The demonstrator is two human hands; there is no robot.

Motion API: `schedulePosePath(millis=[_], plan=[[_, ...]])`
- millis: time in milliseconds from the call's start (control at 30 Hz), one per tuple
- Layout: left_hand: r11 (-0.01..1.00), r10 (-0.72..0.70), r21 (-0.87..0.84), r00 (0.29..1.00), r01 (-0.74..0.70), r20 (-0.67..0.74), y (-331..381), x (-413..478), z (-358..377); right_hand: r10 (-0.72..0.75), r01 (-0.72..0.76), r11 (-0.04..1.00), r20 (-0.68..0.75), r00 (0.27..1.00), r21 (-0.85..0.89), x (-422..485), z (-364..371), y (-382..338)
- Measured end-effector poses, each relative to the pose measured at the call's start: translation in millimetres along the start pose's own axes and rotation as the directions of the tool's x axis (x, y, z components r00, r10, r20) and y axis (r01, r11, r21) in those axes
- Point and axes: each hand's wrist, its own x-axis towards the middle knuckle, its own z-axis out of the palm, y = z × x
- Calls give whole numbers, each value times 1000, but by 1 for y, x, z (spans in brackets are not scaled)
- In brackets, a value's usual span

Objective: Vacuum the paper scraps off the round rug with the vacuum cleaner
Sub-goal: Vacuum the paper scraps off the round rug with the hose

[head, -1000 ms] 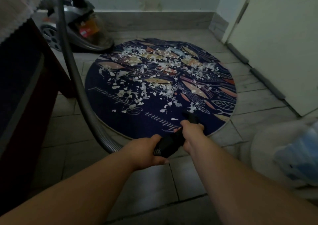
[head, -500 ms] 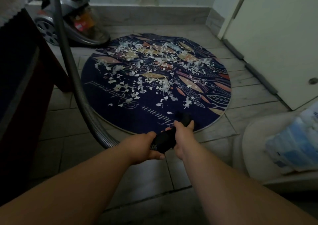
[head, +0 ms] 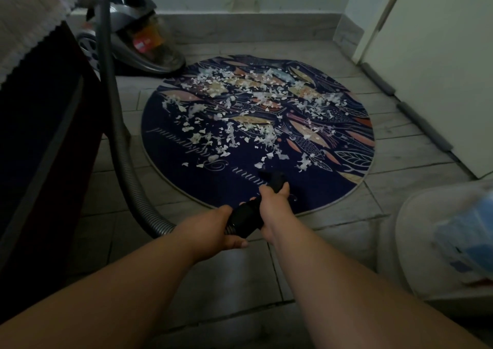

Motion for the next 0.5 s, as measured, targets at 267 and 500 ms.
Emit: schedulePosePath(millis=[267, 500], plan=[[999, -7, 32, 1000, 7, -12, -1, 15, -1, -39, 39, 999, -61, 997, -10, 15, 5, -3], [1000, 17, -12, 1000, -17, -12, 9, 35, 7, -61, 56, 997, -122, 991, -43, 39, -14, -15]])
